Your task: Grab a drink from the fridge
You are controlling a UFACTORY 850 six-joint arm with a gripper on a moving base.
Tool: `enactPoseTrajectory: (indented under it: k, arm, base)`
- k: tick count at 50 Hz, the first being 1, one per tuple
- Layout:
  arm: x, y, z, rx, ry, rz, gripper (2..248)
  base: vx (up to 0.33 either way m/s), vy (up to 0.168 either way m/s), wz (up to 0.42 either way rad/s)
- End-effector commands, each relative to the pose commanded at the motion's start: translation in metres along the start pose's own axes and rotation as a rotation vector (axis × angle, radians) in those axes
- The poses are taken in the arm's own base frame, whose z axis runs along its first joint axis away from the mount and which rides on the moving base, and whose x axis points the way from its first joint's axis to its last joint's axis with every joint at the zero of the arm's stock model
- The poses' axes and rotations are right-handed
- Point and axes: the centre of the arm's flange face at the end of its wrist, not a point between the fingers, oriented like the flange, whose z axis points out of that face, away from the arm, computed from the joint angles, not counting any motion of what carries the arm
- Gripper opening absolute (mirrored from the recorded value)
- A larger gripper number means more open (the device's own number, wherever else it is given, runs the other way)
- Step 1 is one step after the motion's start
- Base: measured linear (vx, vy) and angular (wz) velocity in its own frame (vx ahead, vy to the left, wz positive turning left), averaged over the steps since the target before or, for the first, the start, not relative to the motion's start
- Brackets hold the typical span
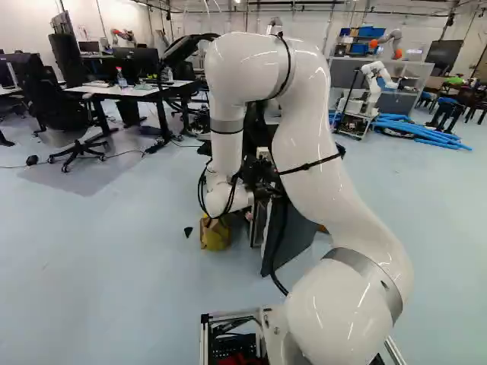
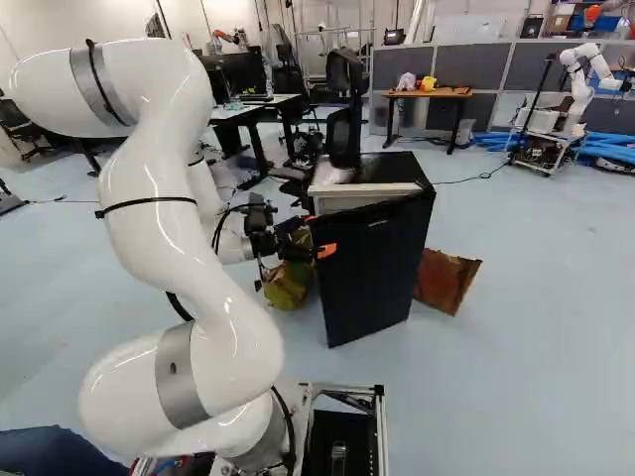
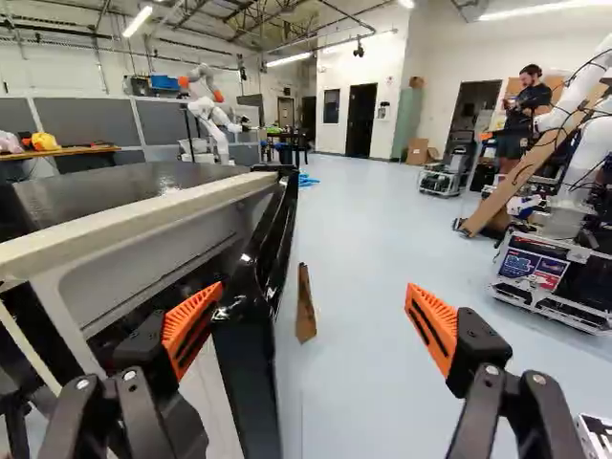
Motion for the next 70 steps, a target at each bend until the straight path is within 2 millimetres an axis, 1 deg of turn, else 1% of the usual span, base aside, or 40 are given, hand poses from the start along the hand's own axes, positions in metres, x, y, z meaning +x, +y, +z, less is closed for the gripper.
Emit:
enactPoseTrajectory:
  k: [16,29,55,70]
  arm:
    - [0.0,0.017,-0.003,-0.041,0.003,-0.019,247]
    - [0.016,0.031,-0.007,-0.071,0.001,0.002,247]
    - [0.013,0.059,-0.013,-0.138,0.011,-0.036,247]
    - [0.012,0.073,-0.007,-0.219,0.016,-0.046,247]
  base:
    - [0.0,0.0,0.0]
    - [0.0,0.0,0.0]
    - [0.0,0.0,0.0]
    - [0.0,0.0,0.0]
